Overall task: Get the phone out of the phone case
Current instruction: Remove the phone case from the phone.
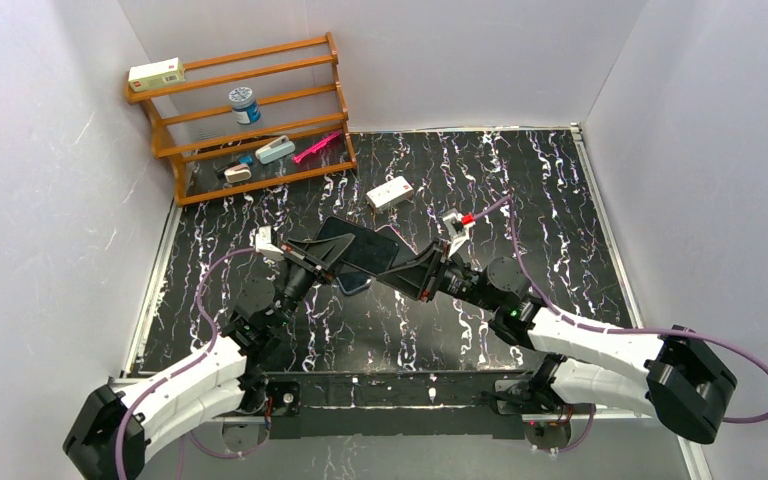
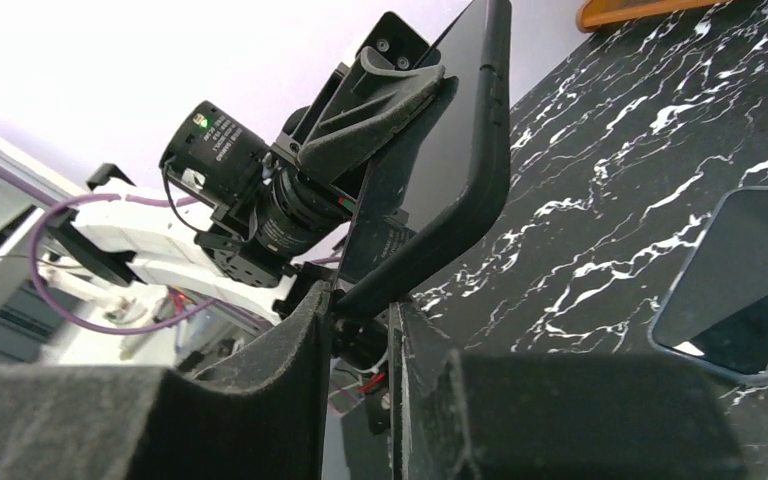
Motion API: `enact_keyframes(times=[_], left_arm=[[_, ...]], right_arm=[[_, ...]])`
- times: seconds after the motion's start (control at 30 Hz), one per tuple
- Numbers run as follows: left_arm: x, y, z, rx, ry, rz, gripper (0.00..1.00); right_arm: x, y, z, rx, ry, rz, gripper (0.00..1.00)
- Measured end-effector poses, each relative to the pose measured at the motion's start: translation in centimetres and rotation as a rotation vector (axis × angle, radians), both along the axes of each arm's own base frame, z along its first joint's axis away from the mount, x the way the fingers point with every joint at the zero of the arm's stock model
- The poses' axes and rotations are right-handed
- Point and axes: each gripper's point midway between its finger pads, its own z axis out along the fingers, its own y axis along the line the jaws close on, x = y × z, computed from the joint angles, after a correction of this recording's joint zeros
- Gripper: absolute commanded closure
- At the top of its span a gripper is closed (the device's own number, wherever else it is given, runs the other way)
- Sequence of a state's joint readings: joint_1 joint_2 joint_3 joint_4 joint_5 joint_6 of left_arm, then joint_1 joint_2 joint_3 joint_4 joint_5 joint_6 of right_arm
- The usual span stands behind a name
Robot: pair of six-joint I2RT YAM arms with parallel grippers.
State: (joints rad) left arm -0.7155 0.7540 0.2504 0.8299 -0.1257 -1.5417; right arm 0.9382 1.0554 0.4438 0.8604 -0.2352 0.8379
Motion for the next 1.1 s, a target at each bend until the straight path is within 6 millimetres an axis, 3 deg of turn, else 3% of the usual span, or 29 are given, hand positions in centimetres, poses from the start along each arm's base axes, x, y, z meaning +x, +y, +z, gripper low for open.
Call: enact_keyframes(times=[0.43,0.73,0.87,1.0,1.1], left_arm=[[0.5,0.8,0.3,-0.035,0.019,0.028,1.0],[1.2,1.5,-0.2,-0.022,0.037,0.071,1.0],[1.1,1.3,-0.7,-0.003,0.049,0.061,1.0],[-1.9,-1.4,0.8,-0.015,0.011,-0.131,1.0],[-3.0,-1.9,1.7,-0.023,-0.025,-0.187,1.0]], right_arm=[[1.1,0.6,0.1,-0.106,-0.202,-0.032,0.99],[2.2,1.2,-1.1,-0.178,-0.286,-0.04,0.99],[3.1,0.9,-2.8,-0.244,-0.323,-0.039,0.99],[7.1,-0.8,-7.6,-0.417,-0.272,-0.141,0.99],[8.2,-1.8,-9.2,-0.477,-0.245,-0.167,0.99]])
